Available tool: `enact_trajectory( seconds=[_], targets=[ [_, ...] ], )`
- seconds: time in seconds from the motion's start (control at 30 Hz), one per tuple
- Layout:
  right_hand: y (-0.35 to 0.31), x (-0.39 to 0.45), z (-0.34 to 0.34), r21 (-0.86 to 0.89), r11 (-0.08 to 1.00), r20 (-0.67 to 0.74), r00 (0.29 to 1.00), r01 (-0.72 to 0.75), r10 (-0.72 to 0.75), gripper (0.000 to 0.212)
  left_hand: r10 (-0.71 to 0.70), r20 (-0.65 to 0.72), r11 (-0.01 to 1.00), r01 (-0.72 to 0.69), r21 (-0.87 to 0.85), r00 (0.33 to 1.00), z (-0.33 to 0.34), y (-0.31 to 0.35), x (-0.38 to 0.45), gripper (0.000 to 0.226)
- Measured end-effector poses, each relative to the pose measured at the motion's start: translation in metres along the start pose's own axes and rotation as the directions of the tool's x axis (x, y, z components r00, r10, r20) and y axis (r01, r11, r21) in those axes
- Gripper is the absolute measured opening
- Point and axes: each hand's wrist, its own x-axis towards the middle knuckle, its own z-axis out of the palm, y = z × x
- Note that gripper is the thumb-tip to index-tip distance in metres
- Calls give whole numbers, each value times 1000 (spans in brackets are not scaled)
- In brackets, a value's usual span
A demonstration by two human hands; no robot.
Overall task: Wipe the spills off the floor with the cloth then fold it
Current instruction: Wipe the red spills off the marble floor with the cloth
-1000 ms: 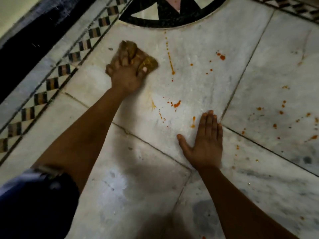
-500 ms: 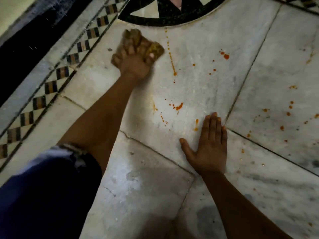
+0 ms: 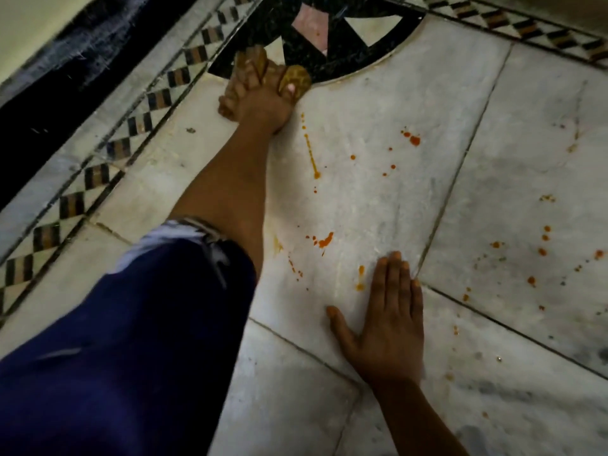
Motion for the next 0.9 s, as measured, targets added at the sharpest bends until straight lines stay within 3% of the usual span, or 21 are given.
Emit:
enact_trajectory(
  seconds=[0.13, 0.2, 0.27, 0.37, 0.5, 0.6, 0.7, 0.77, 0.83, 0.9],
  targets=[
    [0, 0, -1, -2, 1000, 16, 1000, -10, 10, 92, 229, 50, 967, -233, 107, 972, 13, 34, -21, 54],
    [0, 0, -2, -2, 1000, 28, 1000, -10, 10, 93, 434, 94, 879, -444, 173, 896, 20, 23, -53, 54],
    [0, 1, -3, -5, 1000, 32, 999, -7, 7, 93, 542, 117, 814, -555, 173, 832, 22, -11, -78, 57],
    [0, 1, -3, -8, 1000, 36, 999, -9, 9, 93, 397, 64, 899, -402, 177, 916, 9, -45, -68, 61],
    [0, 1, -2, -2, 1000, 30, 999, -9, 10, 93, 167, 53, 981, -172, 92, 984, 10, -7, -36, 52],
    [1, 1, 0, -1, 1000, 27, 1000, -10, 10, 94, 279, 97, 952, -288, 106, 955, 25, 15, -58, 54],
    [1, 2, 0, 15, 1000, 13, 1000, -9, 9, 93, 537, 119, 819, -550, 160, 835, 34, -9, -112, 56],
    [1, 1, 0, 21, 1000, 13, 1000, -9, 9, 93, 629, 107, 748, -637, 186, 770, 32, -43, -140, 56],
    [1, 0, 0, 18, 1000, 11, 1000, -7, 7, 93, 552, 111, 791, -561, 243, 826, 20, -69, -133, 62],
    [1, 1, 1, 16, 1000, 12, 1000, -8, 8, 94, 358, 103, 896, -373, 241, 928, 9, -70, -105, 69]
  ],
)
